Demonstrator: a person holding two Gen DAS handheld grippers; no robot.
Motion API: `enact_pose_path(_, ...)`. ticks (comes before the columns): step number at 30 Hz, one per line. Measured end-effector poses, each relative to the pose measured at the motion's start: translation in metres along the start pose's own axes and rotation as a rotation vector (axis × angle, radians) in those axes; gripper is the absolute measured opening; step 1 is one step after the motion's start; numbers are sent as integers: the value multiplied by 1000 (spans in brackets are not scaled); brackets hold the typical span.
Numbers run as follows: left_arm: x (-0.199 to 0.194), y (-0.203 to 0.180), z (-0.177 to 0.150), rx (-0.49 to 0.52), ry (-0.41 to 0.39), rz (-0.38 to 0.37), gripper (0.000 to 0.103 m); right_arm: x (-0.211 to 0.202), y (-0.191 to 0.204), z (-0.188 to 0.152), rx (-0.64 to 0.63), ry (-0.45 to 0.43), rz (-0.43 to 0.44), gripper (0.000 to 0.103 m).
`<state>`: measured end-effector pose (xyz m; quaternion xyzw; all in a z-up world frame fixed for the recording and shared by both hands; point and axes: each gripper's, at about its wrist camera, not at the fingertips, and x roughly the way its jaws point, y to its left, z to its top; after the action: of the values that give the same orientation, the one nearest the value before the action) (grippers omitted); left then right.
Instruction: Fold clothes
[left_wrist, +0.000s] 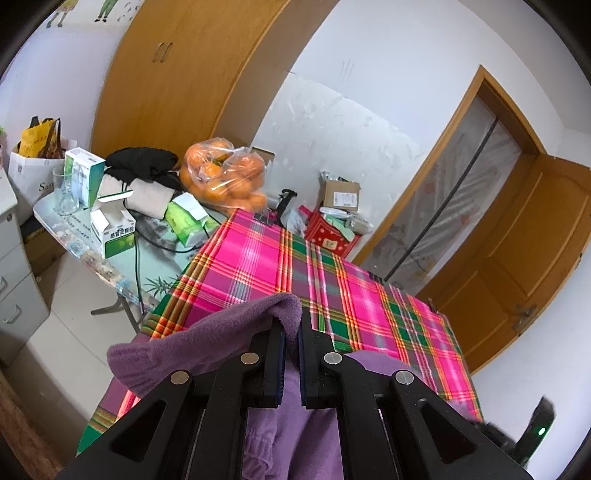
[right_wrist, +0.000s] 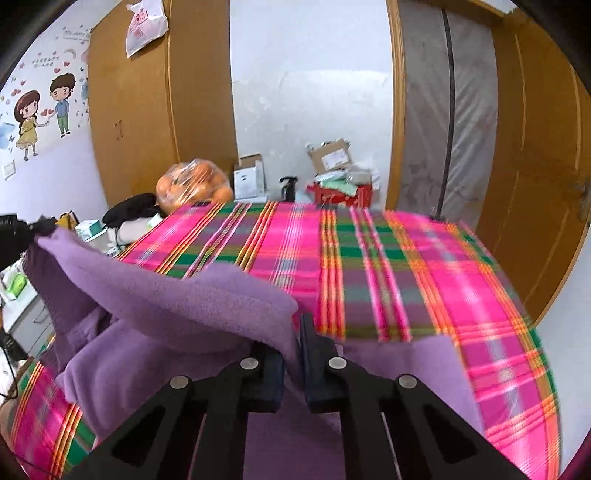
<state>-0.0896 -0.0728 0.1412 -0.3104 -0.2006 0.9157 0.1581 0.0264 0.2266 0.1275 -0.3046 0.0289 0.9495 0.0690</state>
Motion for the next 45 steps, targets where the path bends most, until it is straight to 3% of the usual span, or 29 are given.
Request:
enact_pose_path(7, 25, -7, 1, 16, 46, -11, 6, 14, -15, 26, 14, -44, -75, 8)
enact_pose_path(16, 60, -30, 4, 81, 87, 1, 6, 56, -27, 44, 2, -12, -136, 7)
enact_pose_path(27, 113, -43, 5, 116, 150, 49, 6, 116, -41, 56, 8, 87, -162, 7)
enact_pose_path(35, 142, -37, 0, 96, 211, 95, 6, 150, -45, 52, 31, 183, -126, 7)
enact_pose_path(41, 147, -42, -6, 128, 248, 113, 7, 146, -57, 46, 99, 254, -40, 7)
enact_pose_path(45, 139, -47, -6, 130, 262, 101, 19, 119, -65, 46, 147, 256, 55, 12)
